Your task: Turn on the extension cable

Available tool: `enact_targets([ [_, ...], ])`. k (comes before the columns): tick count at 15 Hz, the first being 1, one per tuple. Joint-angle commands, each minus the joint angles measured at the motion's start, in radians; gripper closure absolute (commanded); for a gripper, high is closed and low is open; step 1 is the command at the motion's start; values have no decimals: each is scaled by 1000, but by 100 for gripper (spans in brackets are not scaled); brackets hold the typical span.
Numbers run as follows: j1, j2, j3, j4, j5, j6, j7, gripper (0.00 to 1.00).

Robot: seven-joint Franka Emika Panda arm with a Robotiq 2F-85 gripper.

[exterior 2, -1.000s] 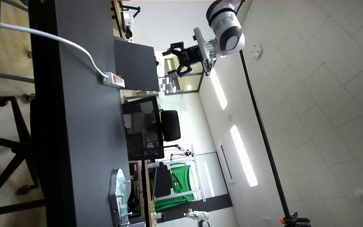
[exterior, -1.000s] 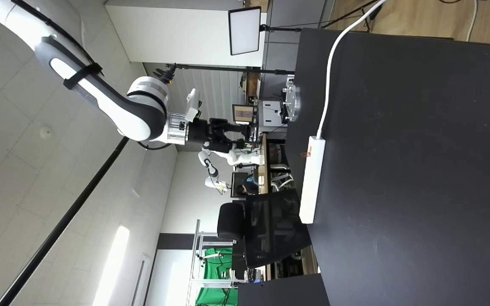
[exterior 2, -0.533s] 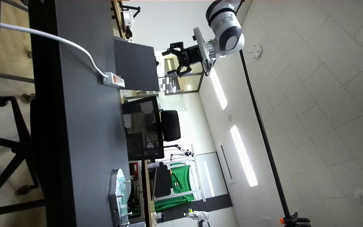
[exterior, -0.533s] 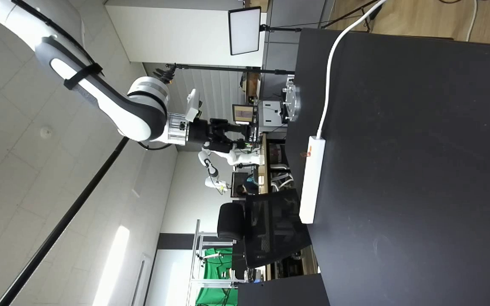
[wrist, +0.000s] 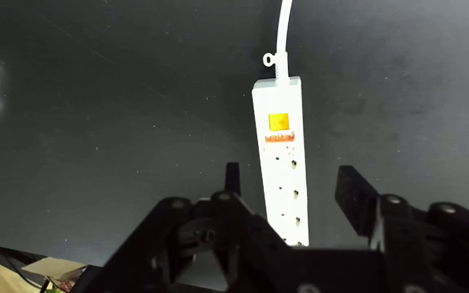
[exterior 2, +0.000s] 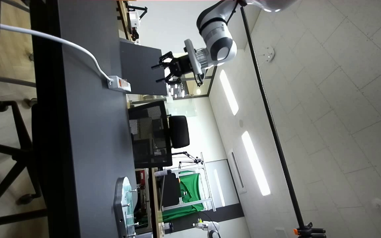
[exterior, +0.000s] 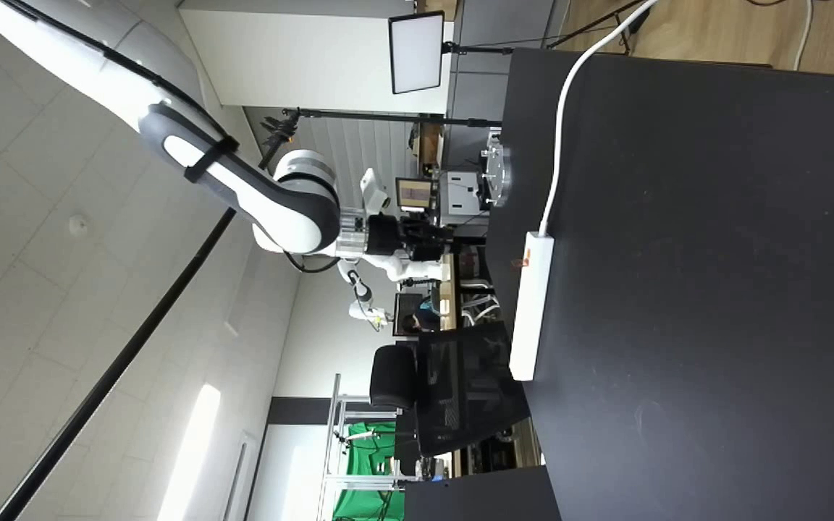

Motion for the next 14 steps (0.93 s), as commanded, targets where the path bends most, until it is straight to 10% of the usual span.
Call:
enact_targets([
  [1,-14,124,2,104,-34,17,3,68],
  [6,-7,233,-12,184,-63,-14,20,98],
  [14,25,296,-49,232,-140,-35,52,100],
])
